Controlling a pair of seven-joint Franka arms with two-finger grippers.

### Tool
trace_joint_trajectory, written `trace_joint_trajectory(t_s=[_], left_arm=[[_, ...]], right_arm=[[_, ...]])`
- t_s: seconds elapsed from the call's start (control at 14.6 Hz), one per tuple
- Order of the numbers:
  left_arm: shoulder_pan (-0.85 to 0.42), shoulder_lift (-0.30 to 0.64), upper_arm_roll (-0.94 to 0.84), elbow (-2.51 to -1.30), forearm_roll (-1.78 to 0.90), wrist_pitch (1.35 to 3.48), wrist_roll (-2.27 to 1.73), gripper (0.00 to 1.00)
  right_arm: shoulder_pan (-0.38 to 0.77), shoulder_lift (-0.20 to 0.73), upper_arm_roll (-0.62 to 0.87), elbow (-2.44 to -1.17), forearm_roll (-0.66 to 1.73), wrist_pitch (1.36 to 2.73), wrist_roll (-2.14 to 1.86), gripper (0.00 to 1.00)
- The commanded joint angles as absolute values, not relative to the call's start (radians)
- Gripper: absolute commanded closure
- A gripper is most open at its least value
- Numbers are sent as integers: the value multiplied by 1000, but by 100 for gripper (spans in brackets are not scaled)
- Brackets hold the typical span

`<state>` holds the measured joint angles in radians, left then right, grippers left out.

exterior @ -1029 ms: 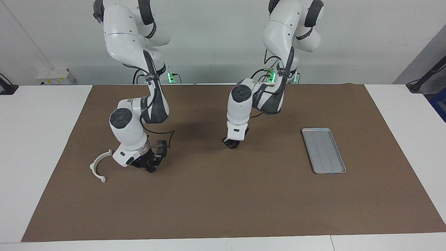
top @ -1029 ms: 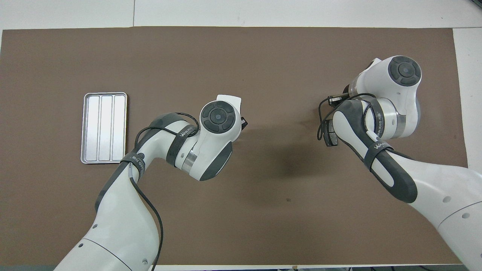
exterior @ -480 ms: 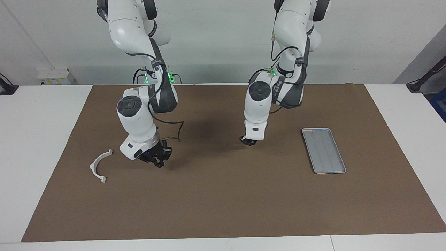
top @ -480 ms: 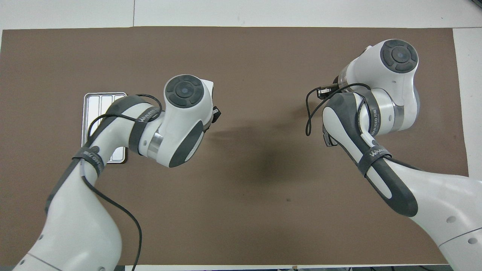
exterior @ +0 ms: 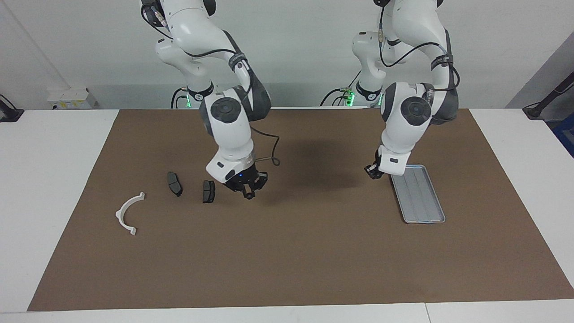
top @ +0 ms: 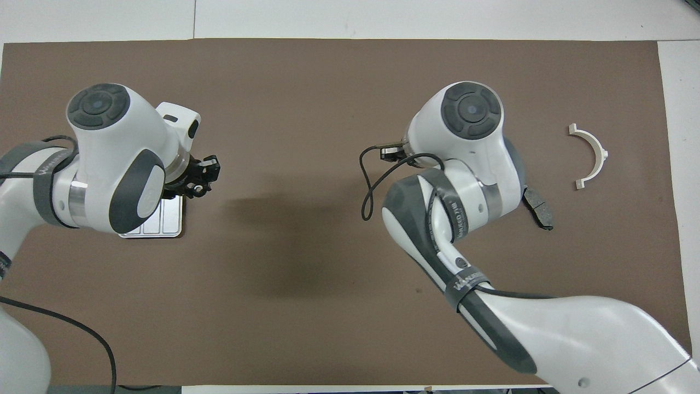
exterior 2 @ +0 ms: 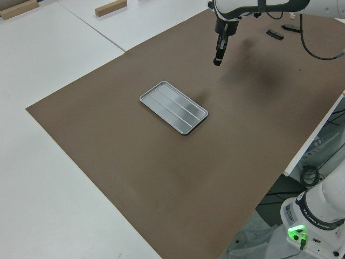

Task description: Pick bearing gear from pile to tray

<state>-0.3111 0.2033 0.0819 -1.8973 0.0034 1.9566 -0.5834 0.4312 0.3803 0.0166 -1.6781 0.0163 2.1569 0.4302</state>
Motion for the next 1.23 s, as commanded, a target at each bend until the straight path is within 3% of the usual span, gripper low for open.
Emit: trace_joint_trajectory(t_s=[0.0,0.27,0.89,0.96,1.1,1.17], left_arm=[[-226,155,69,-1970,17,1986,-433,100],[-117,132,69,-2084,15,2182,-287,100],[-91,95,67,-2259,15,2377,-284,100],[-91,95,67,-2272,15,2410,-285,100],[-100,106,67,-2289,15,2453,-298,100],[-100,106,67,-2290,15,2453,-292,100]], right_arm=[[521,377,12,-1681,14,2163,558,100],[633,449,12,-1681,-18,2218,686,100],[653,548,12,-1695,-18,2359,695,100],[653,548,12,-1695,-18,2358,695,90],[647,548,12,-1697,-18,2361,693,19],[649,548,12,-1697,-18,2359,693,4]])
